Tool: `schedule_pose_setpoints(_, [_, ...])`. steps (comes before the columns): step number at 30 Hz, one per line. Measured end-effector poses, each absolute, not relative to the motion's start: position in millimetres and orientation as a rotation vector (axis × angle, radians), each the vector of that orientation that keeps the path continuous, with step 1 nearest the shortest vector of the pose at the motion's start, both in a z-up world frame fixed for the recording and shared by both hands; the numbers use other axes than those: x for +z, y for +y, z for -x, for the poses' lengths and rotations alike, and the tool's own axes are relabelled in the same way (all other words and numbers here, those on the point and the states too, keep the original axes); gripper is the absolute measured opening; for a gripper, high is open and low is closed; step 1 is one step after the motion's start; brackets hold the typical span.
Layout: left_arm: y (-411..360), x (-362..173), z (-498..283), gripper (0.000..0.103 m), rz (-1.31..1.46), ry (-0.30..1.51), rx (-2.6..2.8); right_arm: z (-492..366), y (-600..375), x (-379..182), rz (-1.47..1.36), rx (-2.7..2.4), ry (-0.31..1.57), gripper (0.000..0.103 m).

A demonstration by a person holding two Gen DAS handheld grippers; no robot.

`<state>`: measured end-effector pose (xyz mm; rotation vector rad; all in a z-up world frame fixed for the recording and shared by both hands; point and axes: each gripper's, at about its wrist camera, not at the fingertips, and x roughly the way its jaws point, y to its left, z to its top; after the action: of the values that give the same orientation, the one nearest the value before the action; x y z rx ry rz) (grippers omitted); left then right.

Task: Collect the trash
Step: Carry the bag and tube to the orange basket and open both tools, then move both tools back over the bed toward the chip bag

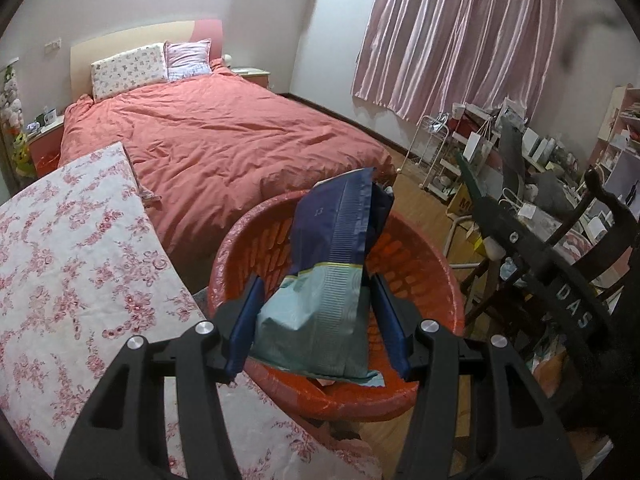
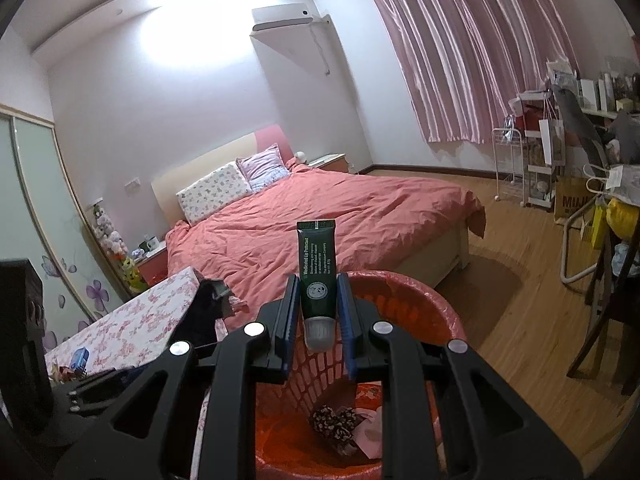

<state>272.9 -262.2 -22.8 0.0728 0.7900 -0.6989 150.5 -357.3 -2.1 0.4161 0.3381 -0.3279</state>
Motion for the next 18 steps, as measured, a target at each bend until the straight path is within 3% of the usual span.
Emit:
schedule_pose_setpoints(4, [-265.1,-34.8,-281.2,0.065,-0.076,0.818,-0.682,-155.7,-366.4,-9.1,-0.457,-0.314,0.364,0.021])
schedule_pose_setpoints(6, [-265.2,-38.5,-282.7,0.065,-0.078,0.830,-0.675,-156.2,-367.4,-12.4,-0.463,-0.317,0.375,0.032])
schedule_pose_setpoints(11, [-254.2,-43.3,-286.8,0.067,-0.085,0.841,-0.634,-151.3,-362.5,-13.0,-0.462,-0.331,0.381,0.047])
schedule_pose_setpoints(18, [-212.2,-37.1,-284.5,0.069,-0.095,0.819,-0.549,-153.7,-345.9,-3.2,-0.428,-0.320,0.397,0.051])
